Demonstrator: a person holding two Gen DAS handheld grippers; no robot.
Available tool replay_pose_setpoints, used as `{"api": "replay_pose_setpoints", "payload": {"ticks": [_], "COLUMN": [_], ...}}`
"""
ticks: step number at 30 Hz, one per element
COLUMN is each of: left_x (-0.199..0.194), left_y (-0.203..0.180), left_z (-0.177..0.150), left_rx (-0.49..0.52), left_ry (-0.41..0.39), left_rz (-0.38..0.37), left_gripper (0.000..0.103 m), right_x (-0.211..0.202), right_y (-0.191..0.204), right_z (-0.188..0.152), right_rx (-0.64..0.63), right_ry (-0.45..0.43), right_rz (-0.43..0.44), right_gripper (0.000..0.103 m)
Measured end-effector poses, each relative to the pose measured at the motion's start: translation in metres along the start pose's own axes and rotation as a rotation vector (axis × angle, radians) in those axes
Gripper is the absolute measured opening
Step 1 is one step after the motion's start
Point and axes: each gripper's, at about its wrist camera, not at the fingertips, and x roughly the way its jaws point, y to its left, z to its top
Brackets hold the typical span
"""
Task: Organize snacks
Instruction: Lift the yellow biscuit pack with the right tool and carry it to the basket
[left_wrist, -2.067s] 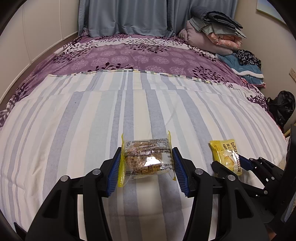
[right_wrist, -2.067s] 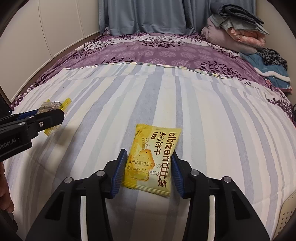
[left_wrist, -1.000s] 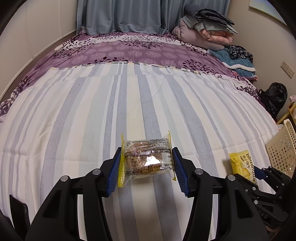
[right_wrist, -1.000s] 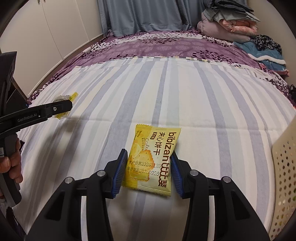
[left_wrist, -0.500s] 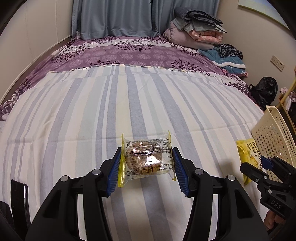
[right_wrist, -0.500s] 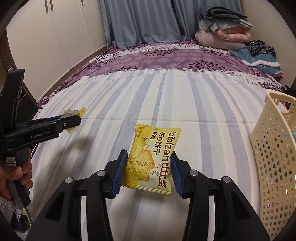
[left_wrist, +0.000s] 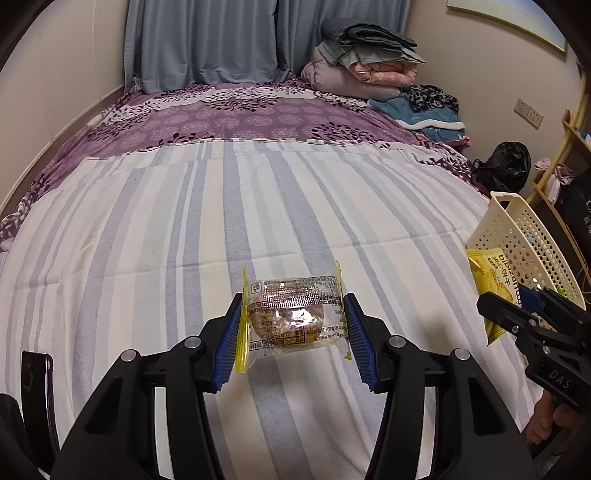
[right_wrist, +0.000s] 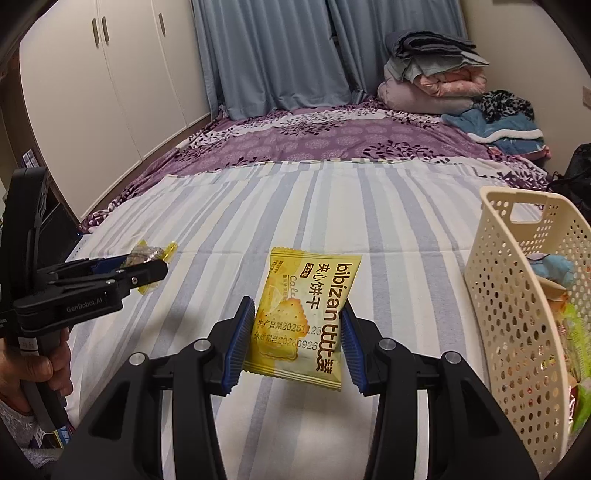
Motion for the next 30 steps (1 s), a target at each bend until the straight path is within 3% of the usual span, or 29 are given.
{"api": "replay_pose_setpoints", "payload": {"ticks": [16, 30], "left_x": [-0.013, -0.017], "left_y": [-0.041, -0.084], "left_z": [-0.005, -0.001], "left_rx": [0.070, 0.141], "left_ry": [-0.004, -0.009], "left_rz": [-0.036, -0.090], "left_gripper": [0.054, 0.054], "right_x": [-0.044, -0.099], "right_y": [-0.039, -0.111], "right_z": [-0.009, -0.020], "right_rx": [0.080, 0.214], "right_ry": [-0.088, -0.191], "right_rz": [-0.032, -0.172], "right_gripper": [0.045, 0.045]}}
